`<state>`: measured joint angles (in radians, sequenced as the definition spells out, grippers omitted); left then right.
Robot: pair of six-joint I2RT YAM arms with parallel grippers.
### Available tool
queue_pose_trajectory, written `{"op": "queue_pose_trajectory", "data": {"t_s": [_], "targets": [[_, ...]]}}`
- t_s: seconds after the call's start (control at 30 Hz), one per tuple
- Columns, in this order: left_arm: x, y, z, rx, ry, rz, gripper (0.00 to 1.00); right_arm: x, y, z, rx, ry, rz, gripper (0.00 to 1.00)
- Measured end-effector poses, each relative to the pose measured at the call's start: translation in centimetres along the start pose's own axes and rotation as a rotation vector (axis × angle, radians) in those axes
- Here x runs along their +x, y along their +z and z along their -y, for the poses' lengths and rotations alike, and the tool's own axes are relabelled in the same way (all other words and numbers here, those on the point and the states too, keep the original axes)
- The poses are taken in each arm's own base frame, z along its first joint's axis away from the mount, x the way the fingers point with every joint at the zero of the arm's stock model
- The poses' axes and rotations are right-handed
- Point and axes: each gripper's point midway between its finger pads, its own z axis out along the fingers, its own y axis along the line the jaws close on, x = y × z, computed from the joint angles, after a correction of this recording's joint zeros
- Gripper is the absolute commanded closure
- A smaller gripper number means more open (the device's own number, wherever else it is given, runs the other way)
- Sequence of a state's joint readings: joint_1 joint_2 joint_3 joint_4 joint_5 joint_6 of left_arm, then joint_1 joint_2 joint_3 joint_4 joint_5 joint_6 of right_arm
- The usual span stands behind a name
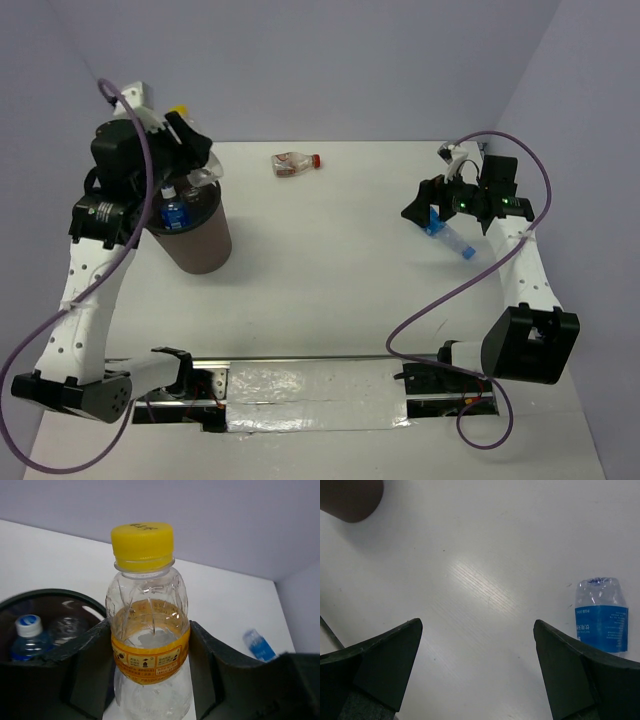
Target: Put the plastic bottles in the bin
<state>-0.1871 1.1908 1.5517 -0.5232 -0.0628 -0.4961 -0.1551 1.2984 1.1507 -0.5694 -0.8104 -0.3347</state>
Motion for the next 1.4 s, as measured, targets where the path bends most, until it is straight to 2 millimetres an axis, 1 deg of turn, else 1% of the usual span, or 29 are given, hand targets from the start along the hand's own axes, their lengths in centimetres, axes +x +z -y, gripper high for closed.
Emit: {"op": "queue_pose_trajectory", "data": {"t_s": [0.03, 0.1, 0.13, 0.2, 0.27, 0.3, 0.37, 0.4, 0.43, 0.47, 0.5, 0.53, 0.67, 0.77, 0.87, 0.93, 1.07, 1.1, 1.17, 1.23, 1.33, 1.4], "targets": [[-1.0, 0.0, -1.2, -0.031, -0.007, 0.028, 0.74, 0.0, 0.0, 0.0, -0.002, -0.001, 0.000, 0.00], [-1.8, 0.5, -3.8, -0.100, -0.021, 0.047, 0.73, 0.0, 0.0, -0.1, -0.007, -0.008, 0.000, 0.00], [-2.0, 0.9, -5.3, -0.141, -0.030, 0.049, 0.72, 0.1, 0.0, -0.1, -0.008, -0.012, -0.002, 0.00], [-1.0, 2.4, -8.0, -0.213, -0.044, 0.015, 0.70, 0.3, 0.0, -0.1, -0.010, -0.018, -0.010, 0.00], [0.8, 3.5, -10.5, -0.281, -0.053, -0.040, 0.57, 0.5, -0.1, -0.2, -0.011, -0.024, -0.018, 0.00], [1.6, 3.8, -11.5, -0.307, -0.054, -0.065, 0.46, 0.6, -0.1, -0.1, -0.009, -0.029, -0.020, 0.00], [2.8, 4.3, -12.6, -0.338, -0.055, -0.102, 0.32, 0.7, -0.1, 0.0, -0.004, -0.036, -0.026, 0.01], [3.3, 4.3, -12.9, -0.345, -0.054, -0.118, 0.17, 0.8, -0.1, 0.1, -0.001, -0.040, -0.028, 0.00], [3.5, 4.3, -13.0, -0.349, -0.053, -0.126, 0.13, 0.8, -0.1, 0.2, 0.002, -0.044, -0.031, 0.00], [3.6, 4.3, -13.0, -0.347, -0.053, -0.128, 0.09, 0.9, -0.1, 0.3, 0.007, -0.048, -0.033, 0.00], [3.5, 4.3, -13.0, -0.347, -0.054, -0.126, 0.02, 1.0, -0.1, 0.5, 0.014, -0.051, -0.038, 0.00], [3.5, 4.3, -13.0, -0.346, -0.056, -0.124, 0.01, 1.1, -0.1, 0.7, 0.025, -0.056, -0.044, 0.00], [3.6, 4.1, -12.8, -0.339, -0.058, -0.128, 0.01, 2.0, 0.2, 2.5, 0.085, -0.083, -0.086, 0.00], [3.7, 3.6, -12.5, -0.328, -0.059, -0.132, 0.00, 3.0, 0.4, 4.6, 0.158, -0.110, -0.141, 0.00], [3.2, 2.6, -11.6, -0.295, -0.060, -0.117, 0.01, 4.0, 0.9, 7.3, 0.232, -0.127, -0.212, 0.00], [2.9, 1.5, -10.4, -0.243, -0.061, -0.097, 0.00, 4.4, 1.3, 9.3, 0.276, -0.133, -0.256, 0.00], [3.0, -1.3, -6.9, -0.066, -0.073, -0.060, 0.01, 5.6, 2.3, 12.8, 0.354, -0.147, -0.356, 0.00], [3.1, -1.9, -6.0, -0.017, -0.079, -0.055, 0.01, 6.2, 2.6, 13.6, 0.370, -0.148, -0.385, 0.00], [3.5, -3.0, -4.3, 0.073, -0.093, -0.045, 0.01, 7.5, 3.1, 14.9, 0.394, -0.154, -0.443, 0.00], [4.1, -3.7, -3.2, 0.143, -0.107, -0.049, 0.01, 9.0, 3.5, 15.8, 0.405, -0.154, -0.498, 0.00], [5.4, -4.5, -1.7, 0.244, -0.138, -0.071, 0.00, 10.8, 4.3, 17.0, 0.406, -0.149, -0.566, 0.00], [6.4, -4.7, -1.0, 0.294, -0.165, -0.093, 0.01, 11.4, 5.0, 17.8, 0.401, -0.151, -0.593, 0.01]]}}
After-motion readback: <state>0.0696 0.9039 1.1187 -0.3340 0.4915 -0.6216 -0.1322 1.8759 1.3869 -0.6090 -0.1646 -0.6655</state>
